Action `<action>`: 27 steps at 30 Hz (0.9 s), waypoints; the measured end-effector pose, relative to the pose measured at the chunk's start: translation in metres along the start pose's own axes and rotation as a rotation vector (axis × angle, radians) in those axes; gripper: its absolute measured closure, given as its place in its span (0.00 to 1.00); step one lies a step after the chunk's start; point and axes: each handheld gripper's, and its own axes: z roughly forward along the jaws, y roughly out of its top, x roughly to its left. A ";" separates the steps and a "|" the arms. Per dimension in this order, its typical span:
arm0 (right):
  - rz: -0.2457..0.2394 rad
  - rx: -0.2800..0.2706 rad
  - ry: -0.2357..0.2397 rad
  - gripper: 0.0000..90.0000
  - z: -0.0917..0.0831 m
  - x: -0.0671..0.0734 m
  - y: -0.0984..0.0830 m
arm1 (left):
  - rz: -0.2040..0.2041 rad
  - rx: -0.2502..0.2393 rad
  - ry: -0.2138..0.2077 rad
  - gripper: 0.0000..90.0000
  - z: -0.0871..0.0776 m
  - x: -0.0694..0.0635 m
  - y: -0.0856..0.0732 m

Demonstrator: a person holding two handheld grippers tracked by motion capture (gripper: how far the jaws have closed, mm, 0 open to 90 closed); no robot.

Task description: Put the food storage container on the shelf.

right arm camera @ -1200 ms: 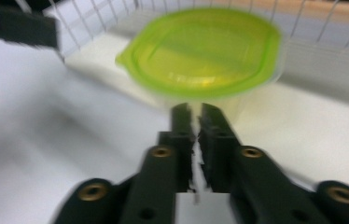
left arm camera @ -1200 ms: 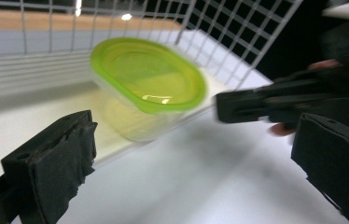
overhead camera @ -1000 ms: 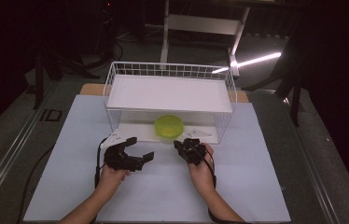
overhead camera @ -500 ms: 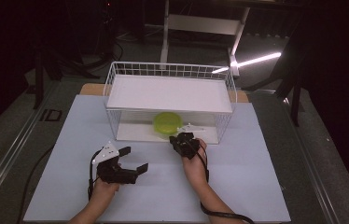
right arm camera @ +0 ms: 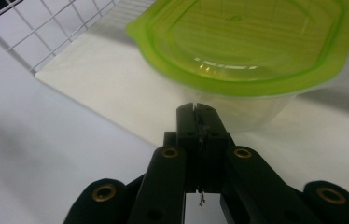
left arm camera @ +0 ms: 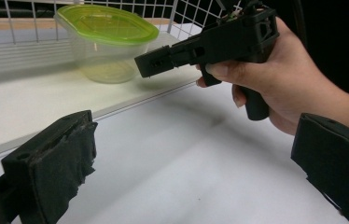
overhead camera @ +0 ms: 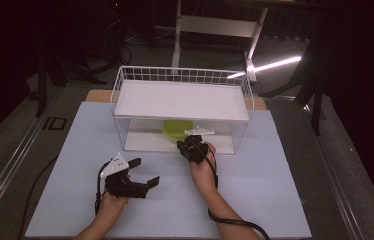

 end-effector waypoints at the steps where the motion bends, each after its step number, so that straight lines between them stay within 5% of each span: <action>1: -0.007 0.000 0.004 0.99 -0.002 0.002 -0.001 | 0.005 -0.002 0.000 0.01 0.000 0.000 0.000; 9: -0.060 -0.019 0.053 0.85 -0.030 0.014 -0.011 | 0.024 -0.017 -0.054 0.01 -0.002 0.000 0.006; 17: -0.083 -0.085 0.099 0.43 -0.065 0.016 -0.013 | 0.048 -0.020 -0.070 0.01 -0.008 -0.003 0.014; 22: -0.020 -0.109 0.118 0.31 -0.080 0.012 -0.017 | 0.035 -0.026 -0.072 0.01 -0.013 0.000 0.019; 27: -0.061 -0.143 0.127 0.20 -0.093 0.013 -0.021 | 0.046 -0.031 -0.080 0.01 -0.016 -0.003 0.025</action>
